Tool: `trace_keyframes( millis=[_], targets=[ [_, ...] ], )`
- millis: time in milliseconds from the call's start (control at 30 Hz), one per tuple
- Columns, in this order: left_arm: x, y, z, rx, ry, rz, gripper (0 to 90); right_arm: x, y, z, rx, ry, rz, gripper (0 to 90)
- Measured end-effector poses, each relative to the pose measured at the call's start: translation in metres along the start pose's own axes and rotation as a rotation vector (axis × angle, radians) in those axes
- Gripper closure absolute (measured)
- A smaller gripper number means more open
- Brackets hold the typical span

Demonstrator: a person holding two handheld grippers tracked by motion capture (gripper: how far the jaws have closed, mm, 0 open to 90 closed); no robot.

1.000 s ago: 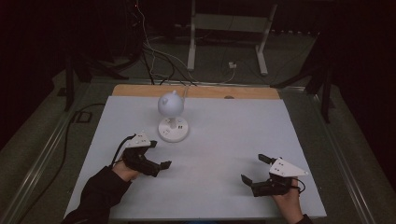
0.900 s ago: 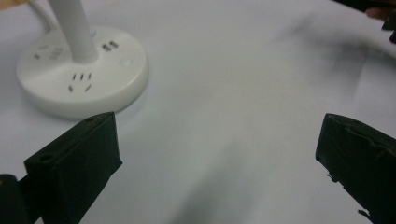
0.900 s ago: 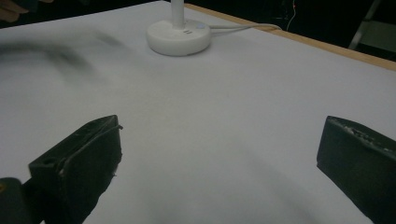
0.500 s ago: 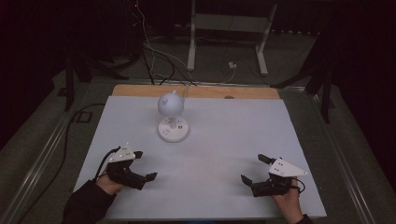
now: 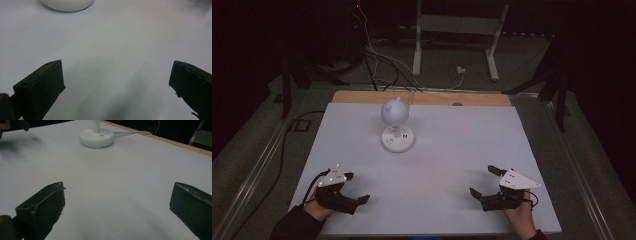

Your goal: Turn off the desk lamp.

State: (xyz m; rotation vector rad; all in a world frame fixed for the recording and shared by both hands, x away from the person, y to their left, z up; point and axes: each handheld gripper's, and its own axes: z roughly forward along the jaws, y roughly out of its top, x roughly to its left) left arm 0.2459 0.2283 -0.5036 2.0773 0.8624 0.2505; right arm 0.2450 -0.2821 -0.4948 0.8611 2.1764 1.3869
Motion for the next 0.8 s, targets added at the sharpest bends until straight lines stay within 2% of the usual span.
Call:
trace_keyframes(
  millis=[167,233,367,500,600,800],
  targets=[
    [0.001,-0.008,-0.005,-0.001,0.015,-0.017,0.4,0.0,0.0,0.0,0.003,0.002,-0.003,0.0],
    [0.001,-0.012,-0.006,-0.004,0.035,-0.014,0.4,0.0,0.0,0.0,0.002,0.002,-0.001,0.0],
    [0.004,-0.015,-0.008,-0.041,0.058,-0.013,0.4,0.0,0.0,0.0,0.006,0.006,-0.004,0.0],
    [0.007,-0.016,-0.003,-0.023,0.087,-0.008,0.4,0.0,-0.001,0.002,0.008,0.011,0.002,0.0],
    [0.007,-0.016,0.0,-0.017,0.077,-0.01,0.4,0.0,0.0,0.002,0.009,0.013,-0.001,0.0],
    [0.007,-0.016,0.001,-0.015,0.087,-0.003,0.4,0.0,-0.001,0.003,0.013,0.012,-0.004,0.0]
  ],
)
